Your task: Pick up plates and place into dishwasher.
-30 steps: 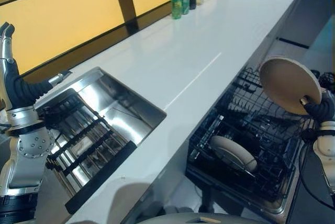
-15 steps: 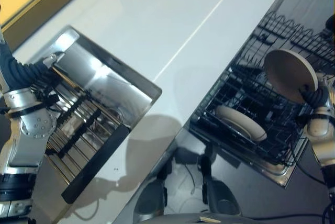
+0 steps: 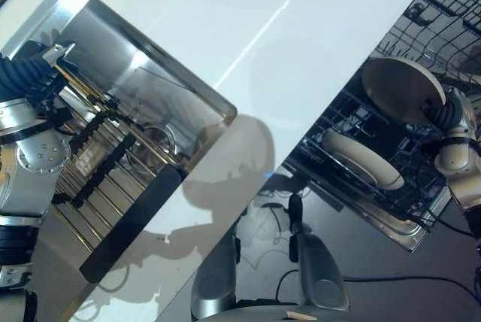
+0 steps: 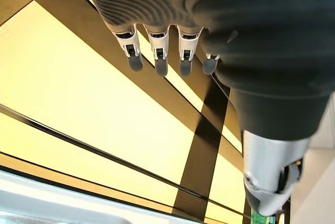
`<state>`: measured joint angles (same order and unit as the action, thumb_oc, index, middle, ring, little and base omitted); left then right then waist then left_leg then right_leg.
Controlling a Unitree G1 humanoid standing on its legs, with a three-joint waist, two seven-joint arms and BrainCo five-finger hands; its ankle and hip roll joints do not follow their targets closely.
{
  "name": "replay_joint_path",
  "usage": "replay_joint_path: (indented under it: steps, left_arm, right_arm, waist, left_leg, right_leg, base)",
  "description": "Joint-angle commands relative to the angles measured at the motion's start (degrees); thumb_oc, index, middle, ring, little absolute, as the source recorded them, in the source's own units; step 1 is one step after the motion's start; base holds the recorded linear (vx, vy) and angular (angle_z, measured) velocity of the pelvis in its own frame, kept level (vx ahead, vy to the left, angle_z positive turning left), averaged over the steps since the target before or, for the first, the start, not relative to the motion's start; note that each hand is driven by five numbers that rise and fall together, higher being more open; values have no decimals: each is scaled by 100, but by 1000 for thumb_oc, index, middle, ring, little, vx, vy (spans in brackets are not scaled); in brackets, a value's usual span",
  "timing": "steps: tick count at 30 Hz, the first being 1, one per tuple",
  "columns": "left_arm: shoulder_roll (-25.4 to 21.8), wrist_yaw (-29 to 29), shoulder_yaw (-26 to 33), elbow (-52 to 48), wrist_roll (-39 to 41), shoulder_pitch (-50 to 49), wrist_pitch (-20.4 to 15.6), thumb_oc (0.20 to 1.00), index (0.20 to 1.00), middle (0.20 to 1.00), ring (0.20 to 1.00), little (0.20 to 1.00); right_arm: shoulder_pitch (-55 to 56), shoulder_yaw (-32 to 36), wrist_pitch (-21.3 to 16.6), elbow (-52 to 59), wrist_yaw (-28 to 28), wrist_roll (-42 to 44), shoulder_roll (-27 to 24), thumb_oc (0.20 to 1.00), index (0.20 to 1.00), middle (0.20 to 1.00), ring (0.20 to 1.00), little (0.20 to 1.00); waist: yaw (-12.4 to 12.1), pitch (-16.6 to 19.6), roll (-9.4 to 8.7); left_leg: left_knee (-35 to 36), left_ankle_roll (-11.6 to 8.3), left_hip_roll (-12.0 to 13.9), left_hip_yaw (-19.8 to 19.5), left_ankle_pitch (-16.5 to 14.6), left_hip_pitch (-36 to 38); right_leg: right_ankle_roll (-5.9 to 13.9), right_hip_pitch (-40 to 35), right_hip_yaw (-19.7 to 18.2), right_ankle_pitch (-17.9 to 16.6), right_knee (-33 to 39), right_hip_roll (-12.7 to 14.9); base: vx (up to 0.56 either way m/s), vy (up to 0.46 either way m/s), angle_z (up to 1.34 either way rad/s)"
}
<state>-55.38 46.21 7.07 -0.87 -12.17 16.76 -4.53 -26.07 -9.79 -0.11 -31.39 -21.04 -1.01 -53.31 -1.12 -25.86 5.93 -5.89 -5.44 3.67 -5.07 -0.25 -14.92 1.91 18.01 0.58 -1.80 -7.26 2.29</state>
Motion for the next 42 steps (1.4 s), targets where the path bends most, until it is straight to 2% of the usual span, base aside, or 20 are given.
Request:
replay_joint_path:
  steps: [1,7,12,13,23,34,40,42]
  left_arm:
    - [-326,162,-202,44,111,399,15,1000,1000,1000,1000,1000]
    - [-259,138,-376,81,-39,645,62,1000,1000,1000,1000,1000]
    - [-263,131,-548,125,-13,914,133,1000,1000,1000,1000,1000]
    - [-284,130,-607,123,8,1002,172,1000,1000,1000,1000,1000]
    - [-362,21,-545,71,66,968,165,1000,1000,1000,1000,1000]
    - [-263,-135,-177,22,71,494,-7,1000,1000,1000,1000,1000]
    - [-124,-193,55,28,15,147,-146,1000,1000,1000,1000,1000]
    - [36,-158,168,37,-93,-51,-254,1000,1000,1000,1000,1000]
  right_arm:
    - [-460,-253,-92,-107,123,-2,-616,200,200,200,200,200]
    - [-535,-600,144,-313,476,-32,-309,200,200,200,200,200]
    - [-820,-871,101,-1002,494,85,-171,200,200,200,200,200]
    - [-904,-922,120,-1141,479,126,-157,1000,1000,1000,1000,1000]
    - [-724,-634,354,-887,182,271,-121,1000,1000,1000,1000,1000]
    - [-150,115,380,-356,-131,278,7,1000,1000,1000,1000,1000]
    - [235,787,397,293,-836,424,180,1000,1000,1000,1000,1000]
    - [448,1150,330,653,-1308,507,450,1000,1000,1000,1000,1000]
  waist:
    - [-74,170,-153]
    - [-50,-5,-78]
    - [-88,-101,12]
    - [-97,-126,35]
    - [-90,-81,-43]
    - [-25,232,-179]
    - [58,379,-226]
    - [120,430,-211]
  left_leg:
    - [-367,23,-41,-248,111,-685]
    - [-377,79,-88,-198,143,-815]
    - [-333,117,-141,-177,160,-806]
    - [-334,131,-160,-175,169,-814]
    - [-347,180,-199,-139,143,-721]
    - [-247,206,-188,-24,66,-389]
    - [-183,220,-177,59,26,-240]
    - [-162,227,-179,101,8,-195]
  right_leg:
    - [-3,112,316,654,-541,90]
    - [-21,315,299,634,-644,108]
    - [-35,351,323,635,-668,139]
    - [-39,373,337,632,-690,144]
    - [-41,276,401,585,-669,132]
    - [6,-107,363,458,-333,124]
    - [48,-252,273,380,-177,118]
    - [68,-271,220,351,-139,116]
  base:
    - [-8,-28,-9]
    - [-2,-4,-1]
    - [-6,4,-2]
    - [0,0,0]
    - [-7,-4,1]
    - [-2,-1,1]
    - [-12,17,-3]
    - [-27,67,-2]
